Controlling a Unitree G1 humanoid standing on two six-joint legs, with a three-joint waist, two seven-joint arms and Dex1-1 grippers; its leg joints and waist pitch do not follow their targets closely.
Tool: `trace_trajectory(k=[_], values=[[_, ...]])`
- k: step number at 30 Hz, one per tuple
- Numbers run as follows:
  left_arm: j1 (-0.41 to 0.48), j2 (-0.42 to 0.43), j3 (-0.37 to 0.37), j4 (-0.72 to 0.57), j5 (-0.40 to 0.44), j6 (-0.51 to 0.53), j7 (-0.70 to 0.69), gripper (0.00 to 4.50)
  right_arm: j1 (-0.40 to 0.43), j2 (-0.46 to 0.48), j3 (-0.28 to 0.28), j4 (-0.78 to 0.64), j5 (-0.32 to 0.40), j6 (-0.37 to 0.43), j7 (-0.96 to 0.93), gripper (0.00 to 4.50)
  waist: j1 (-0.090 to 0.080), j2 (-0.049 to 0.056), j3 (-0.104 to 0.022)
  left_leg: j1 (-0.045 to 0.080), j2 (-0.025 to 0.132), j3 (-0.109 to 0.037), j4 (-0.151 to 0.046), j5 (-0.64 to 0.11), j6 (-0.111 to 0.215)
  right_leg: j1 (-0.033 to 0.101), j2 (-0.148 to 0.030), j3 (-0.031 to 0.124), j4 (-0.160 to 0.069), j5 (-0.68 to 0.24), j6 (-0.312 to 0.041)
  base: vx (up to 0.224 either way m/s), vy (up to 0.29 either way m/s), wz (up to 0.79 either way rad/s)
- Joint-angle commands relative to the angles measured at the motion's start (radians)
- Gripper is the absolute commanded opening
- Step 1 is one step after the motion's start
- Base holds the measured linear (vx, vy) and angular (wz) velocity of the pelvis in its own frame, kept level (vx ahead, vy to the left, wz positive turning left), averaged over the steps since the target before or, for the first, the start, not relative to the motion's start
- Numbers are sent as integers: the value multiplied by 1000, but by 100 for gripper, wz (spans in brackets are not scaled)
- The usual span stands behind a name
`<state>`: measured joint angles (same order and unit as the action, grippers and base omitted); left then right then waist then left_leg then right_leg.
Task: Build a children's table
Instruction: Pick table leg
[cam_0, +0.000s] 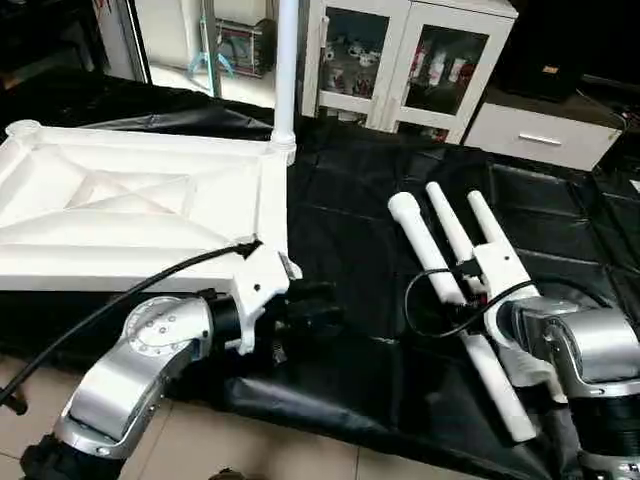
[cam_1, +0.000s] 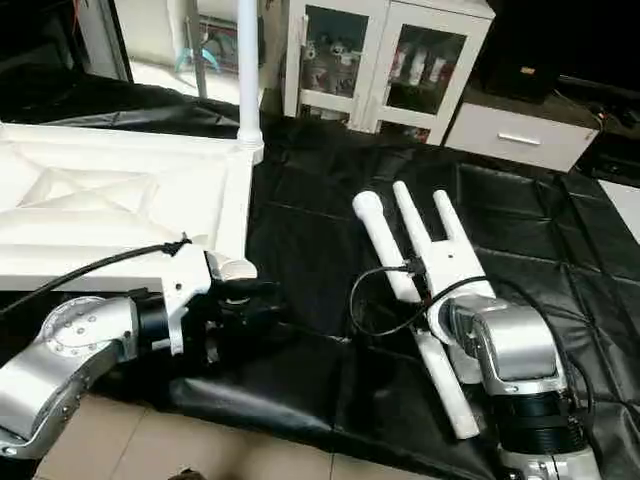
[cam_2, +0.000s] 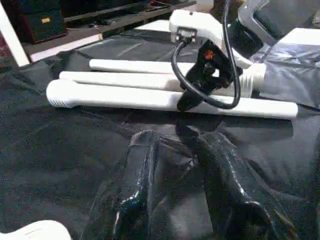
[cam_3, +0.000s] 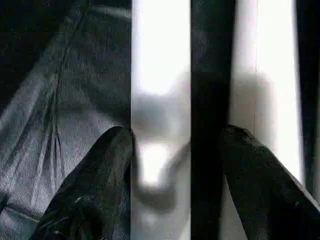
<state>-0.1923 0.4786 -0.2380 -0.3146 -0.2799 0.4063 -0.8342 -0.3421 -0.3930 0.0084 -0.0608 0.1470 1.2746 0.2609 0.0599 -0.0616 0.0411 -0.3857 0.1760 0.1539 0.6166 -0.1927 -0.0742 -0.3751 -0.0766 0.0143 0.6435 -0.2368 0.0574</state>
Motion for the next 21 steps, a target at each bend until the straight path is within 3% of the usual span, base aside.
trace_trajectory(k=[1,5,7,8,10,11,12,17,18,19,21], values=[[0,-5,-15,-28,6,2,1,158,19,-16,0,27,8,28,7,271,-1,3,-44,23,31,2,-94,-189,-82,14,-31,13,-81,-98,-151,0,0,0],[-6,-8,-14,-27,3,2,1,158,20,-4,-27,34,21,34,13,222,-2,7,-44,23,31,2,-93,-183,-82,13,-31,13,-80,-89,-153,0,0,0],[-9,-10,-11,-29,-2,4,2,158,15,2,-42,31,29,40,17,210,-3,7,-44,24,31,3,-93,-185,-82,12,-30,13,-80,-89,-154,0,0,0],[-15,-8,-13,-33,-9,13,-1,158,9,1,-52,29,35,47,21,210,-3,2,-45,23,31,4,-92,-183,-80,13,-30,13,-80,-88,-155,0,0,0],[-18,-8,-17,-34,-11,17,-4,158,9,-4,-49,31,36,45,25,186,-1,4,-45,23,32,3,-93,-174,-78,14,-31,13,-79,-82,-156,0,0,0],[-21,-8,-19,-35,-12,19,-5,158,11,-7,-47,34,36,43,29,179,0,7,-45,23,31,3,-93,-173,-79,14,-31,13,-79,-78,-157,0,0,0],[-24,-9,-18,-35,-18,25,-8,158,14,-5,-45,39,37,38,30,173,1,22,-45,23,30,0,-94,-174,-86,13,-31,13,-77,-72,-158,0,0,0],[-33,-8,-16,-34,-37,66,-13,158,25,36,-76,50,55,37,21,148,0,19,-44,25,30,2,-95,-206,-97,12,-30,13,-79,-83,-169,0,0,0],[-37,-16,-12,-31,-42,76,-6,158,25,51,-92,55,65,43,19,147,0,4,-44,23,30,4,-95,-203,-91,13,-30,12,-81,-89,-170,0,0,0],[-40,-22,-9,-29,-46,81,-1,158,24,57,-98,59,69,47,19,147,2,12,-45,25,30,3,-95,-194,-89,13,-32,13,-78,-85,-173,0,0,0],[-41,-24,-6,-29,-48,85,1,158,23,62,-100,61,71,49,18,146,2,12,-44,24,30,3,-96,-187,-90,13,-30,12,-79,-77,-172,0,0,0]])
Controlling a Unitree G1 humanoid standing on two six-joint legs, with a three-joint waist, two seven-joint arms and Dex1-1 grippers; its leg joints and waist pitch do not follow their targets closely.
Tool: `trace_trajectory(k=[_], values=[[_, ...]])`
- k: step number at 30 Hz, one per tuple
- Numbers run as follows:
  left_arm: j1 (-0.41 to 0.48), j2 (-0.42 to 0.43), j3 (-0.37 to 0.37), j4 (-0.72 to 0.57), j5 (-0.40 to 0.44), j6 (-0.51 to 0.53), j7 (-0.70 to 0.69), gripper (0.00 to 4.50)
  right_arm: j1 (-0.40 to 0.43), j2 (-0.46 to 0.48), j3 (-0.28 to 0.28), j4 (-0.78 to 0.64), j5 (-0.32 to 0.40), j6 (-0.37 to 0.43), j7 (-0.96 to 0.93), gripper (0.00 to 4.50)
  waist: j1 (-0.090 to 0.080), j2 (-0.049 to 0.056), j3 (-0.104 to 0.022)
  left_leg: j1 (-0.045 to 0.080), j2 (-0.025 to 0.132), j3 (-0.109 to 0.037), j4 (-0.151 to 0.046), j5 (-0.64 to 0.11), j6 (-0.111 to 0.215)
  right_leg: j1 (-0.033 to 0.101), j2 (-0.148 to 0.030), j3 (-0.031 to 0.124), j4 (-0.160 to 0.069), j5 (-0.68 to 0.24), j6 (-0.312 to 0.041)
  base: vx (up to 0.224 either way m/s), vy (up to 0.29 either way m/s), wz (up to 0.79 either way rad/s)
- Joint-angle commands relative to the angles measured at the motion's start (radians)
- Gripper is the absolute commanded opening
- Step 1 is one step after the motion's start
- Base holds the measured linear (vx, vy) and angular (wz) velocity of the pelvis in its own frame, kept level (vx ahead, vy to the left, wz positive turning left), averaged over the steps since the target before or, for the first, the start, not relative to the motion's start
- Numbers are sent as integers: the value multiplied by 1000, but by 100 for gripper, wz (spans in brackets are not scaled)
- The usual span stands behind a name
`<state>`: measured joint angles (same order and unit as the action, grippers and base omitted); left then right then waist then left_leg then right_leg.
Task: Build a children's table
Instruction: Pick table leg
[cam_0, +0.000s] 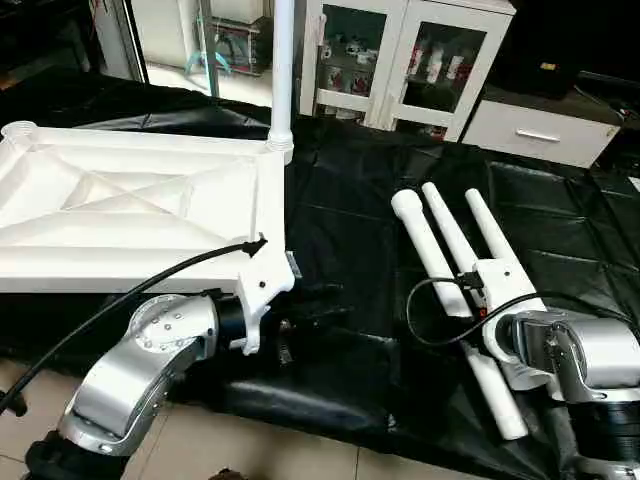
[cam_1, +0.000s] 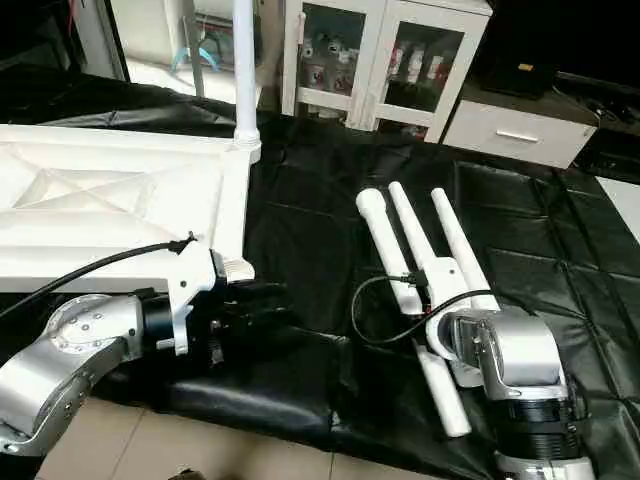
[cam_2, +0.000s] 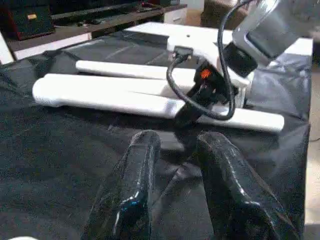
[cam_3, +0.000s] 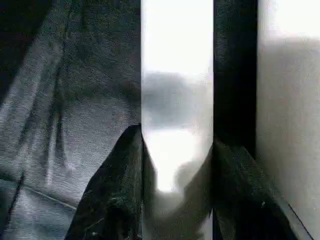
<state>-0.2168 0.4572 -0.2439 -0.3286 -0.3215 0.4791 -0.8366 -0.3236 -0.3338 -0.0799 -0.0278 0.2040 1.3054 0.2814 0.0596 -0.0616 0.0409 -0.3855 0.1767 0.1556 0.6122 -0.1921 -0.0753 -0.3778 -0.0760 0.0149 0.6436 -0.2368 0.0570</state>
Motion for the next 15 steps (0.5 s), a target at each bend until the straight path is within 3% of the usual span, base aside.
trace_trajectory(k=[1,2,5,7,10,12,15], values=[[-15,3,-1,-17,-5,10,-2,158,4,5,-8,28,15,19,-1,146,3,7,-44,24,30,1,-92,-183,-87,17,-31,11,-80,-75,-167,0,0,0],[-13,5,1,-19,-8,12,-4,158,4,6,-7,26,15,20,-1,146,4,10,-45,24,30,1,-92,-178,-87,17,-32,11,-79,-69,-165,0,0,0],[-8,9,9,-25,-25,26,-8,158,4,12,-5,24,15,21,-1,146,4,8,-45,25,30,1,-92,-181,-90,17,-32,11,-79,-75,-162,0,0,0],[-4,9,20,-32,-49,44,-14,192,2,16,-10,31,16,18,-1,146,4,6,-44,24,29,1,-93,-186,-94,16,-32,11,-79,-84,-163,0,0,0],[3,20,33,-47,-85,91,-22,197,-7,17,-20,44,22,2,6,146,3,4,-44,25,30,1,-93,-194,-95,15,-33,11,-80,-101,-161,0,0,0],[7,32,26,-40,-62,83,-19,234,-14,18,-25,46,27,-3,13,145,2,1,-43,23,29,2,-94,-194,-89,15,-32,11,-82,-110,-155,0,0,0],[2,25,32,-15,-30,72,17,236,-35,36,-60,24,60,-20,34,145,1,-1,-44,24,30,3,-93,-191,-82,13,-33,13,-83,-114,-148,0,0,0]])
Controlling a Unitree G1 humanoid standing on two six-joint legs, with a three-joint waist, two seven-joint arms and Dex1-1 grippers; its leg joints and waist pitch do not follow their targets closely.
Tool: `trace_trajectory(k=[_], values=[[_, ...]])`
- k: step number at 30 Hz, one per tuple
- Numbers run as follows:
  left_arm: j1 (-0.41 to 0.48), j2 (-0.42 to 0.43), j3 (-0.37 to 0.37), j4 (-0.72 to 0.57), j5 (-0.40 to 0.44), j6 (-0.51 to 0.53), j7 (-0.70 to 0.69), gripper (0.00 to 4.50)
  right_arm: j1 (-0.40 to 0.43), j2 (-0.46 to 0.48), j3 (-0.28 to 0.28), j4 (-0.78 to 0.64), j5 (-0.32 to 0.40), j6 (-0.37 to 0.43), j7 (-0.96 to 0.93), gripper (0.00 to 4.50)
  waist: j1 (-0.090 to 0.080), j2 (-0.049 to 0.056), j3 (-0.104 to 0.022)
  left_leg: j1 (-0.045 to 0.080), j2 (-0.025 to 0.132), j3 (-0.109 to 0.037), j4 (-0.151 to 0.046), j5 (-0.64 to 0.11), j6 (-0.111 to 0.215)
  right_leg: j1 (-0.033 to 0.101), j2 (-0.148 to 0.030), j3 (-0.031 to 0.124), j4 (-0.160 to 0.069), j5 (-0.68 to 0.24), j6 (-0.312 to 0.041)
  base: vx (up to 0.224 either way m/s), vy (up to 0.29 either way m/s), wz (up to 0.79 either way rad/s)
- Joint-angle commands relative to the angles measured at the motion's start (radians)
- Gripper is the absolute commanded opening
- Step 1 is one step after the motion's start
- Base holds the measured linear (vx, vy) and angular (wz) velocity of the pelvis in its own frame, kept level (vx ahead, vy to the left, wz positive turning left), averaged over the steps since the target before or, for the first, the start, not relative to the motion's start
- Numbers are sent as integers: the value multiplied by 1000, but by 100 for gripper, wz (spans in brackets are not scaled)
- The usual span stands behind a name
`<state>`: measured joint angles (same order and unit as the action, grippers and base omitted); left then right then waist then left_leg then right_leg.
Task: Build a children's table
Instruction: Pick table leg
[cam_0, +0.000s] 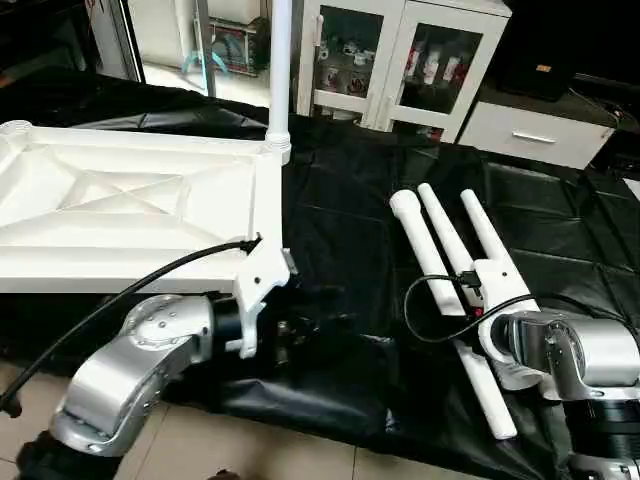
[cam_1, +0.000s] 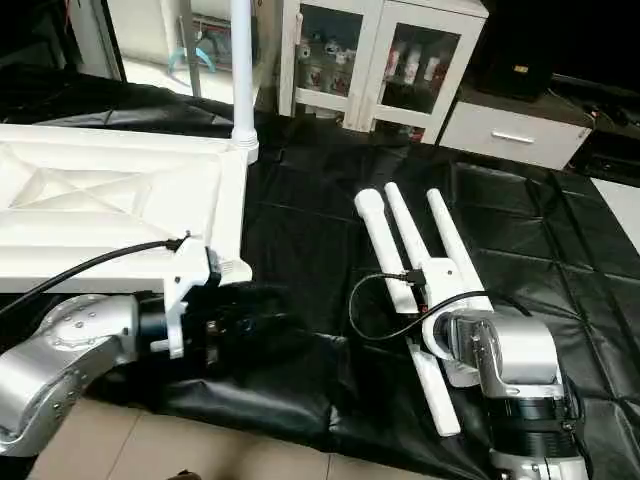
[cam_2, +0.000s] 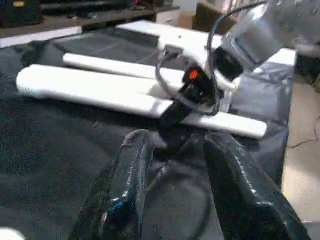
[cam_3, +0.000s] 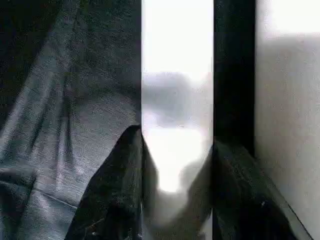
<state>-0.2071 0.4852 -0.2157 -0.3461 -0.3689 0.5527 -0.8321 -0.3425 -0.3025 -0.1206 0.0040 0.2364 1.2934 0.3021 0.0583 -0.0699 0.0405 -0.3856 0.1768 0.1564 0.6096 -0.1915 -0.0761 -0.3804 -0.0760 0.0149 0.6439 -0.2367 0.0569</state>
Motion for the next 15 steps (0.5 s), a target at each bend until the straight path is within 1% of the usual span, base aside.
trace_trajectory(k=[1,2,3,4,5,6,7,8,9,10,11,12,13,14,15], values=[[-8,-4,4,7,23,-1,19,254,-21,11,-28,-12,35,-6,17,145,2,8,-45,22,30,0,-90,-169,-81,19,-33,11,-80,-89,-149,0,0,0],[-8,-7,8,9,23,0,26,271,-29,18,-40,-23,46,-5,21,145,0,-1,-45,21,31,2,-90,-163,-77,18,-32,10,-80,-82,-150,0,0,0],[-8,-12,12,10,19,1,32,279,-39,28,-58,-32,58,-2,23,145,4,3,-46,24,31,2,-88,-150,-75,19,-33,10,-78,-68,-154,0,0,0],[-8,-28,24,14,10,11,55,280,-59,45,-91,-40,78,8,25,145,4,2,-48,23,30,4,-86,-127,-71,19,-32,11,-73,-31,-162,0,0,0],[-10,-48,37,13,-8,32,86,300,-86,63,-131,-45,101,19,27,145,5,0,-50,24,30,5,-86,-102,-67,21,-30,8,-70,9,-170,0,0,0],[-11,-53,41,11,-15,41,94,300,-93,66,-139,-45,106,21,27,145,5,0,-50,24,29,6,-84,-98,-65,21,-29,9,-69,23,-173,0,0,0],[-13,-54,41,10,-15,51,101,315,-96,68,-144,-45,109,22,27,145,7,1,-49,24,29,7,-85,-94,-61,21,-29,9,-70,29,-174,0,0,0],[-29,-66,45,7,-19,143,149,327,-127,88,-187,-47,137,30,27,145,7,-5,-49,24,29,9,-85,-92,-60,22,-29,9,-69,30,-174,0,0,0],[-32,-71,46,7,-22,155,156,333,-135,95,-201,-48,146,32,27,145,9,-2,-51,27,29,9,-83,-87,-61,21,-30,9,-67,36,-177,0,0,0],[-52,-113,67,15,-43,210,201,333,-179,132,-274,-53,196,40,26,145,10,-4,-50,28,29,11,-83,-87,-58,20,-30,9,-69,30,-178,0,0,0],[-58,-130,77,18,-52,221,215,344,-192,143,-297,-55,211,43,26,145,10,-5,-50,27,29,13,-83,-91,-58,21,-31,10,-67,29,-181,0,0,0],[-60,-134,79,19,-54,223,218,355,-195,146,-302,-55,214,43,25,145,12,-5,-50,27,31,13,-84,-93,-57,21,-32,8,-70,21,-185,0,0,0],[-105,-240,134,48,-137,278,285,364,-245,190,-380,-75,303,6,26,145,13,-13,-49,28,33,15,-84,-92,-59,22,-33,9,-69,26,-190,0,0,0],[-110,-250,139,52,-146,284,291,372,-250,194,-388,-76,313,2,26,145,20,-16,-51,29,31,18,-82,-98,-58,20,-35,9,-68,20,-200,0,0,0],[-130,-292,157,64,-180,308,314,379,-273,214,-422,-83,348,-8,25,145,24,-13,-51,32,32,16,-82,-100,-56,19,-35,8,-69,17,-200,0,0,0]])
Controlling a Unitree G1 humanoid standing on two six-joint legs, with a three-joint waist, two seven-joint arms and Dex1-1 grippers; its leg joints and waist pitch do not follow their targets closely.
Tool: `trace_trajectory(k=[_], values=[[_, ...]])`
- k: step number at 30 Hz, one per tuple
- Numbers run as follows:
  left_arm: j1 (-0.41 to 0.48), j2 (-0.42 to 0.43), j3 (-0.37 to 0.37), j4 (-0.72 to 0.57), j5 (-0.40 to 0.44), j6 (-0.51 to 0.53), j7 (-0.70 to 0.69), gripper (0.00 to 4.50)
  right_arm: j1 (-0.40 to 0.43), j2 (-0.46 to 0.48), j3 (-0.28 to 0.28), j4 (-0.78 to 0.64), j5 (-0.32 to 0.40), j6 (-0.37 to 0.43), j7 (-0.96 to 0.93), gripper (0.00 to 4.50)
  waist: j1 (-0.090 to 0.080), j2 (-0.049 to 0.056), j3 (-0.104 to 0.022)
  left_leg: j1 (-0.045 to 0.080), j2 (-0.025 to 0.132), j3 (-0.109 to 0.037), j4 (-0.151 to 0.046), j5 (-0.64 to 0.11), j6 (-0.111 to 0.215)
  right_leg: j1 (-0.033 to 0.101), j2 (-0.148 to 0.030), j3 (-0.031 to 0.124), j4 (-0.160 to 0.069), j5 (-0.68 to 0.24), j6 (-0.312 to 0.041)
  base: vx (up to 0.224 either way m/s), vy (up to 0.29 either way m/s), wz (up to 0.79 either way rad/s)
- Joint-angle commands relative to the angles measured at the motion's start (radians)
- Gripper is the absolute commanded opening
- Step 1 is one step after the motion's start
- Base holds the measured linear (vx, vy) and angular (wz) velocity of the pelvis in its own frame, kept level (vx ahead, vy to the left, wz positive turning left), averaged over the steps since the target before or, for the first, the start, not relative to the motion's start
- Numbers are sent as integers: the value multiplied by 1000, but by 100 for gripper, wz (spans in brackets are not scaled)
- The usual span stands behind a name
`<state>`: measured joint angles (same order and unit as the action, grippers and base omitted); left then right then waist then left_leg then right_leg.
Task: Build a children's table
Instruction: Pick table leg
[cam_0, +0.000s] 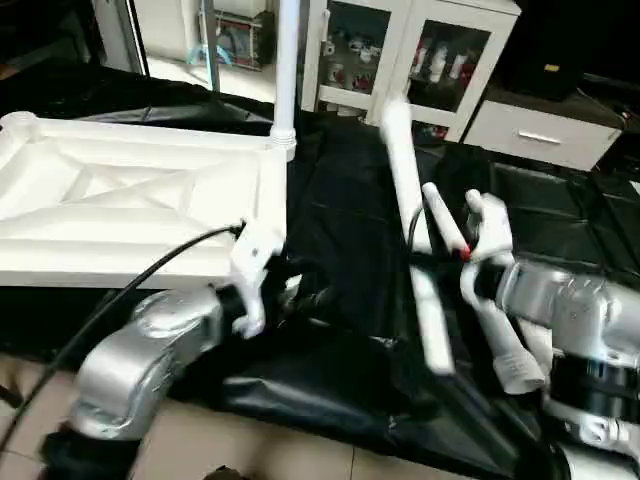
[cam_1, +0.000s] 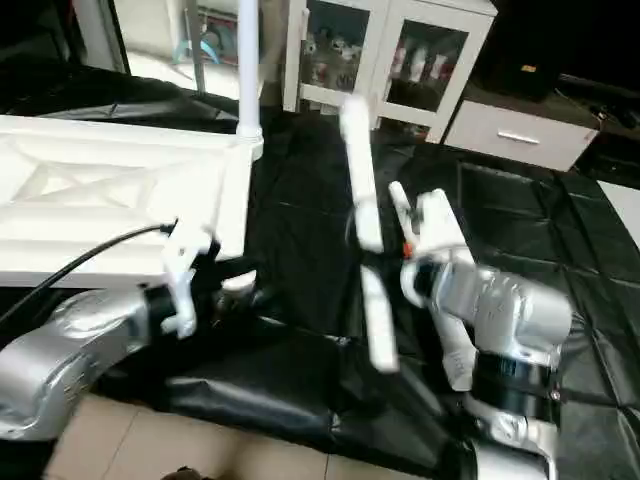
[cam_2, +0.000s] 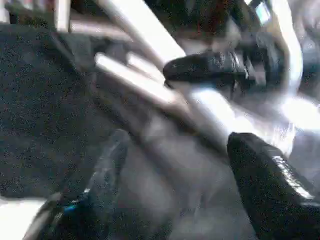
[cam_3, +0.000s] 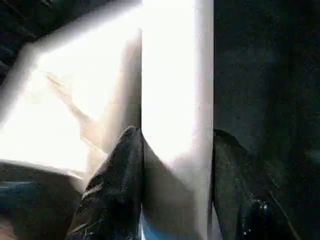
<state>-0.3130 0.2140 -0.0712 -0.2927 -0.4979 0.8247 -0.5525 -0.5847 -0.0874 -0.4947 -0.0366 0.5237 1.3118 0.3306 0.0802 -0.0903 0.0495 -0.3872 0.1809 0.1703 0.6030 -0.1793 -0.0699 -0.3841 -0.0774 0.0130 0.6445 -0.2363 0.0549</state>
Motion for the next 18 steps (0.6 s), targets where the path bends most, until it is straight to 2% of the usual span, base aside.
trace_trajectory(k=[1,3,4,7,8,9,10,13,14,16,18], values=[[-42,-51,18,24,-72,46,47,392,-51,15,-74,-45,90,-26,-5,145,5,2,-59,32,29,3,-76,-112,-62,23,-34,9,-72,12,-192,0,0,0],[-77,-101,15,56,-94,40,58,411,-83,48,-109,-53,138,-18,-6,145,11,-2,-59,32,29,4,-76,-106,-64,23,-32,9,-72,17,-178,0,0,0],[-96,-125,17,83,-96,43,70,417,-86,64,-105,-67,150,-15,-2,145,12,-4,-58,28,28,3,-76,-88,-57,26,-32,10,-72,38,-163,0,0,0],[-127,-182,42,122,-123,65,93,436,-77,102,-80,-106,152,-17,3,145,13,-3,-61,27,26,3,-76,-49,-60,30,-30,9,-72,88,-135,0,0,0],[-132,-210,65,124,-150,84,105,445,-75,118,-75,-119,151,-24,-5,145,13,4,-62,27,26,1,-76,-46,-63,30,-31,9,-70,95,-137,0,0,0],[-135,-227,78,123,-172,105,109,450,-76,131,-74,-127,154,-29,-13,145,14,2,-62,27,27,0,-77,-49,-70,32,-32,8,-71,95,-140,0,0,0],[-136,-229,78,122,-175,109,109,450,-76,133,-74,-128,156,-30,-15,145,13,0,-62,26,27,0,-77,-48,-76,33,-30,7,-71,99,-141,0,0,0],[-137,-235,73,107,-201,157,105,450,-77,155,-75,-144,184,-42,-40,145,14,5,-60,29,27,-2,-79,-71,-89,31,-29,7,-72,78,-122,0,0,0],[-135,-216,52,103,-189,157,97,450,-79,164,-82,-148,195,-44,-54,145,14,10,-60,29,26,-3,-80,-76,-92,30,-28,7,-74,74,-107,0,0,0],[-135,-202,54,114,-195,173,106,450,-85,179,-99,-155,207,-53,-81,145,12,17,-61,29,26,-5,-82,-82,-102,30,-27,7,-73,74,-96,0,0,0],[-139,-201,73,119,-211,201,111,422,-88,189,-112,-159,206,-62,-97,145,10,19,-61,29,24,-5,-82,-88,-113,28,-26,5,-72,72,-91,0,0,0]])
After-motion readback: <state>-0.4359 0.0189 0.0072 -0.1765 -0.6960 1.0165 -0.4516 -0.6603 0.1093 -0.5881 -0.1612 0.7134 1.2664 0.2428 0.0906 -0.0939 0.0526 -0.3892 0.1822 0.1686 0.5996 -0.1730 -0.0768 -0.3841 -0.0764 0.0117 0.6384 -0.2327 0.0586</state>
